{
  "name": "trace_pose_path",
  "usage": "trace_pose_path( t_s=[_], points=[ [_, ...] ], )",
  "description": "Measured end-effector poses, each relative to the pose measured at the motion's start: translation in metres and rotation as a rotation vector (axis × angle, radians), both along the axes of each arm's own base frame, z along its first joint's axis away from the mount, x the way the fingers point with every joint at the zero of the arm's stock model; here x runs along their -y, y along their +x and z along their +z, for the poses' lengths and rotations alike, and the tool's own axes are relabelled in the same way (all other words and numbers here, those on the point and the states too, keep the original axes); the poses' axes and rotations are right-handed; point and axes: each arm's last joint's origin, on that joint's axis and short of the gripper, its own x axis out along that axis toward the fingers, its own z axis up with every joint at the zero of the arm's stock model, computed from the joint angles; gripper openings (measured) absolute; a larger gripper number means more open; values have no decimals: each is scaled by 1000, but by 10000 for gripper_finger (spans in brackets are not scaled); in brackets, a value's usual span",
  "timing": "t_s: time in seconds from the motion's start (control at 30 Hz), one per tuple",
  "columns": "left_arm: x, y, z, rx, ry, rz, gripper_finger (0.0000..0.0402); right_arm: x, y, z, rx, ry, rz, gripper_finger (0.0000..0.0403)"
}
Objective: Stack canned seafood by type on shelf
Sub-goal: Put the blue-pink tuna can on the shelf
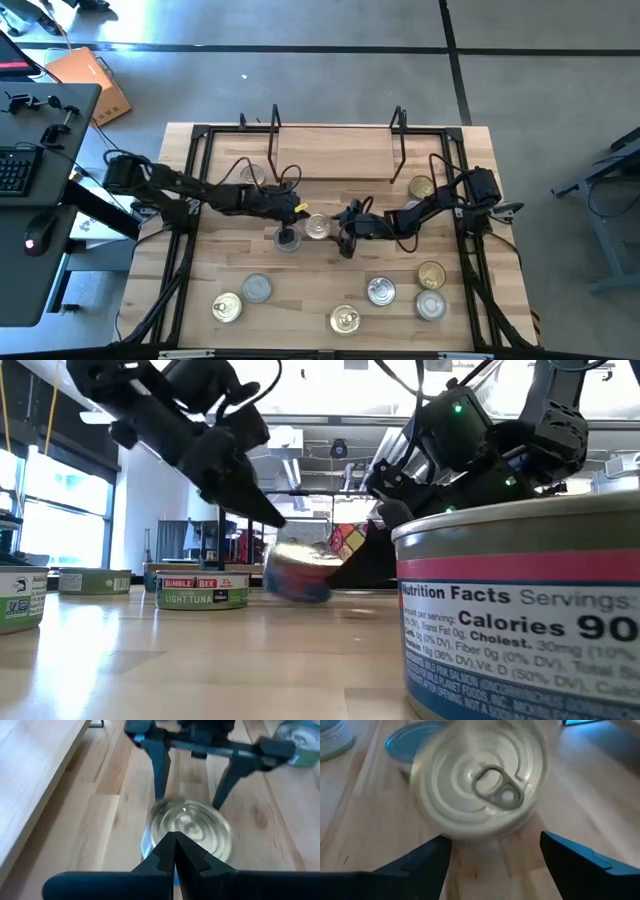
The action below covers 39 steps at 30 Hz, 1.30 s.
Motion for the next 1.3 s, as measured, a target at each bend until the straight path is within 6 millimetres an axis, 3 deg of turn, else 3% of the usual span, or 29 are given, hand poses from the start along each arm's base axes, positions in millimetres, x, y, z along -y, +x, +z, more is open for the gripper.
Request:
trace_pose_path(
  t_s=[0.2,0.47,0.83,1.07,1.3],
  points=[
    [-1,-9,-6,-112,10,10,0,1,-1,0,-5,9,-14,295],
    [-3,0,-27,-155,14,8,0,8,2,-2,-84,16,-10,302],
    [-8,18,-51,-68,-75,-70,0,26,27,9,-131,-61,37,397],
    [-8,27,-66,-23,-94,-96,0,30,32,8,-87,-101,54,397],
    [-9,27,-59,1,-88,-92,0,31,33,3,-85,-54,21,361]
  ],
)
